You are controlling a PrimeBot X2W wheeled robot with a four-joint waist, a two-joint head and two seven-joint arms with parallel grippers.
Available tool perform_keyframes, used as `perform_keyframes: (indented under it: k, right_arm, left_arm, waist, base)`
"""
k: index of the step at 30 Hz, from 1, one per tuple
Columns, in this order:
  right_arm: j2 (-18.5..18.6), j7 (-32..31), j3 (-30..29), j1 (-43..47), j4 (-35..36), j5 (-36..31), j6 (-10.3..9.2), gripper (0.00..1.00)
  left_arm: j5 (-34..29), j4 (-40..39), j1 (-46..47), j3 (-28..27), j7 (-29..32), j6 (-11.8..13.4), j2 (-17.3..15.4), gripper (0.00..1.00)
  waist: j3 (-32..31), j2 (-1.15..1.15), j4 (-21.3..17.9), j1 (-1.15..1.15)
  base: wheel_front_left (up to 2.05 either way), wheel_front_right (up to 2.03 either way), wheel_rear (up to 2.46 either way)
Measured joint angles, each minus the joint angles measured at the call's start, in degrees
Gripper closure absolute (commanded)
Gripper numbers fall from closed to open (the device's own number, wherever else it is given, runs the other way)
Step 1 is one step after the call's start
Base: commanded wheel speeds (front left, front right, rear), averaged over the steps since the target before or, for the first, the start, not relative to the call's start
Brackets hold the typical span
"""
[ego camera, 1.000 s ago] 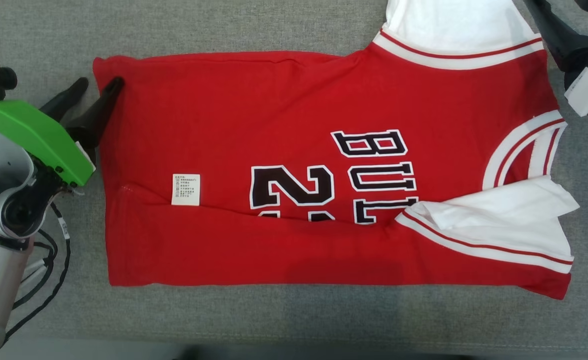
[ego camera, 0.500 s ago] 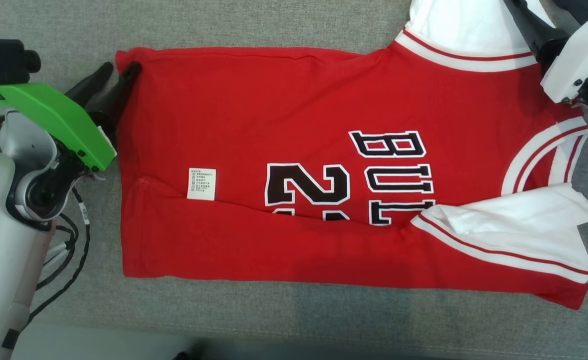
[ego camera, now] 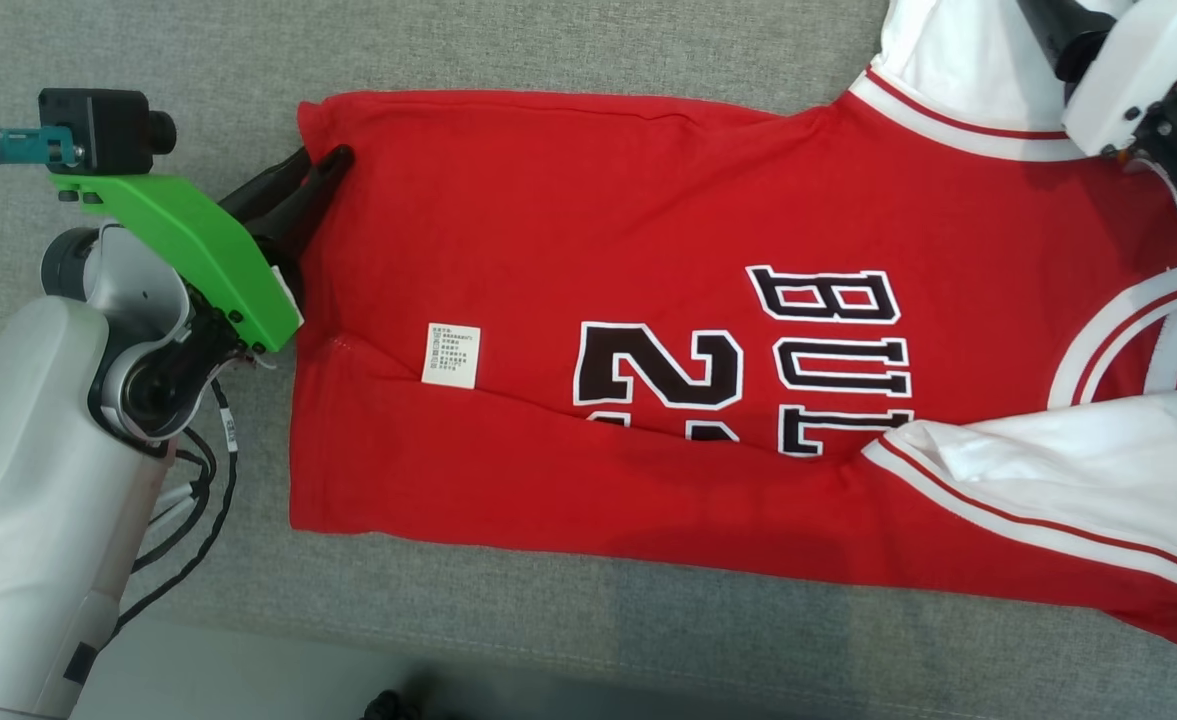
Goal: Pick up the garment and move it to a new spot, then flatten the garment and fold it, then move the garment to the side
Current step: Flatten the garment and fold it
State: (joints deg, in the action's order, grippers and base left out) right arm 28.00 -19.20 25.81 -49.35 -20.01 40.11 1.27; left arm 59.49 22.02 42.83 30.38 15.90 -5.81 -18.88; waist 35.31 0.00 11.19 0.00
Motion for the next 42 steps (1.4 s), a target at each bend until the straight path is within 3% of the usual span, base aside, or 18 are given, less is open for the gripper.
perform_keyframes:
  k: [7,8,12,13,14,17,20,22,23,24,36,42]
  right_arm:
    - [-2.23,0.29,1.25,-3.43,-2.68,-1.41,0.73,0.0]
    - [-2.34,0.71,1.26,-3.56,-3.14,-1.44,0.73,0.31]
    - [-2.6,1.26,1.47,-3.85,-4.97,-1.44,1.24,0.66]
    - [-2.7,1.26,1.56,-4.16,-5.35,-1.44,1.26,0.89]
    - [-2.79,1.27,1.58,-4.33,-5.6,-1.43,1.45,1.0]
    - [-3.23,2.04,1.56,-4.52,-6.59,-1.23,2.26,1.0]
    - [-3.81,2.35,1.72,-5.09,-7.24,-1.19,2.86,1.0]
    - [-4.25,2.55,1.86,-5.45,-7.51,-0.86,3.31,1.0]
    - [-4.54,2.91,1.91,-5.45,-7.64,-0.71,3.46,1.0]
    - [-4.79,3.12,1.91,-5.45,-7.77,-0.67,3.52,1.0]
    - [-5.38,7.2,1.81,-6.81,-7.8,1.09,4.8,1.0]
    - [-3.94,9.2,1.68,-6.36,-6.72,1.76,5.27,1.0]
  left_arm:
    - [-0.3,1.18,1.32,0.33,-0.35,-0.63,-0.02,0.58]
    - [-0.45,1.44,1.69,0.37,-0.43,-0.75,-0.02,0.56]
    - [-0.77,2.41,2.57,0.62,-0.92,-0.77,0.04,0.54]
    - [-0.77,2.7,2.81,0.65,-0.96,-0.8,0.05,0.53]
    - [-0.77,3.0,3.04,0.67,-1.2,-0.82,0.07,0.52]
    - [-0.94,3.91,3.59,0.62,-1.88,-1.25,0.01,0.51]
    - [-1.04,4.8,4.24,0.59,-2.11,-1.31,0.01,0.57]
    - [-1.04,5.25,4.43,0.51,-2.36,-1.31,0.02,0.73]
    - [-1.04,5.42,4.51,0.47,-2.37,-1.31,0.01,0.95]
    - [-1.04,5.64,4.6,0.44,-2.44,-1.31,-0.03,1.0]
    - [-1.02,7.35,4.88,0.62,-4.36,-1.52,-0.02,1.0]
    - [-0.92,7.5,4.48,0.54,-6.69,-1.74,0.01,1.0]
  waist:
    - [0.74,0.0,-0.11,0.0]
    - [0.82,0.0,-0.19,0.0]
    - [0.87,0.0,-0.47,0.0]
    - [0.88,0.0,-0.56,0.0]
    - [0.89,0.0,-0.66,0.0]
    - [0.97,0.0,-1.09,0.0]
    - [1.04,0.0,-1.43,0.0]
    - [1.05,0.0,-1.65,0.0]
    - [1.03,0.0,-1.76,0.0]
    - [1.01,0.0,-1.86,0.0]
    - [0.11,0.0,-2.67,0.0]
    - [-0.98,0.0,-2.96,0.0]
  base:
    - [0.0,0.0,0.0]
    - [0.0,0.0,0.0]
    - [0.0,0.0,0.0]
    - [0.0,0.0,0.0]
    - [0.0,0.0,0.0]
    - [0.0,0.0,0.0]
    - [0.0,0.0,0.0]
    - [0.0,0.0,0.0]
    - [0.0,0.0,0.0]
    - [0.0,0.0,0.0]
    - [0.0,0.0,0.0]
    - [0.0,0.0,0.0]
